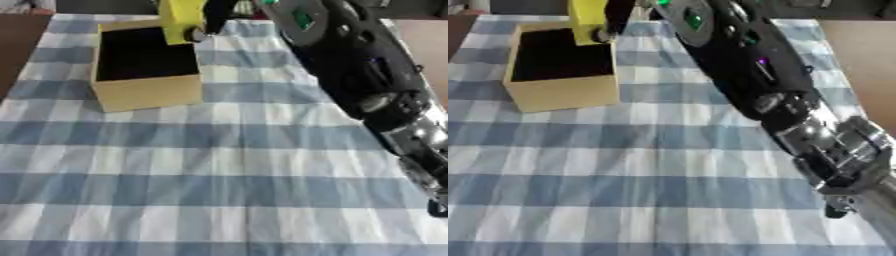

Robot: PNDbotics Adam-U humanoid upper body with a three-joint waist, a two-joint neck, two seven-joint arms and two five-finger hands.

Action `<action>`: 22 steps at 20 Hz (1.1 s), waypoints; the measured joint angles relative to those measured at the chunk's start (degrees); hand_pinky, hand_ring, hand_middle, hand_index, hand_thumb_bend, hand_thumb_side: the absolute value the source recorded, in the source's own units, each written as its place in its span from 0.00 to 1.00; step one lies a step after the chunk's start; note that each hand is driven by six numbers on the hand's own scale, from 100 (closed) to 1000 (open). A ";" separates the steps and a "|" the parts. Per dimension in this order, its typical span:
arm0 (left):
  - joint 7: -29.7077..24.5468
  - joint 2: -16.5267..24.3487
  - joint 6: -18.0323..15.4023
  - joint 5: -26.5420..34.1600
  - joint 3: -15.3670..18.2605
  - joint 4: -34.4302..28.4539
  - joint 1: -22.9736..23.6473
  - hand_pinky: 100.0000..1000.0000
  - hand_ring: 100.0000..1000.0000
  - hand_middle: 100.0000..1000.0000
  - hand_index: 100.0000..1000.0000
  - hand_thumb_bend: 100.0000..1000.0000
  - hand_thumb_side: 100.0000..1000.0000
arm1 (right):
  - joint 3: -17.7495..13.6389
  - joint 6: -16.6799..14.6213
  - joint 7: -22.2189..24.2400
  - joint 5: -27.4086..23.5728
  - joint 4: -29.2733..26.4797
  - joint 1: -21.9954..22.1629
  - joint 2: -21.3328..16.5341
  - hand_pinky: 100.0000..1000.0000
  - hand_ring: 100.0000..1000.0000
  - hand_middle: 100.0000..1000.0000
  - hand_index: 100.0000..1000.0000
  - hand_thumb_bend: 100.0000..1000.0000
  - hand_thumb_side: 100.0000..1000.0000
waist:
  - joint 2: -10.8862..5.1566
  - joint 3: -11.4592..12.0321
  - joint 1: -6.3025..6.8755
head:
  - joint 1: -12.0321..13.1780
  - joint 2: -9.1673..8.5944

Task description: Pick up objects on the table and place them in the box.

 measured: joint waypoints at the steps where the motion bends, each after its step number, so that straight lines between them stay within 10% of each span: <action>1: -0.06 -0.15 -0.05 0.12 -0.09 0.00 -0.09 0.95 0.66 0.47 0.69 0.00 0.16 | -0.68 -0.05 -0.90 0.81 1.49 -0.26 1.10 0.92 0.92 0.44 0.64 0.00 0.00 | 0.05 0.21 0.00 | -0.10 -0.04; 16: -0.83 -0.75 -0.41 0.69 -0.78 0.00 -1.58 0.95 0.66 0.47 0.69 0.00 0.17 | -10.95 -0.24 -21.16 14.23 18.71 -2.01 11.97 0.92 0.92 0.44 0.65 0.00 0.00 | 1.48 2.63 -0.84 | -2.01 -1.82; 22: -0.84 -0.76 -0.42 0.85 -0.79 0.00 -1.93 0.95 0.66 0.47 0.69 0.00 0.17 | -12.90 -0.58 -23.79 16.15 21.92 -2.21 13.09 0.94 0.96 0.63 0.81 0.00 0.00 | 2.04 2.87 -0.97 | -2.33 -2.44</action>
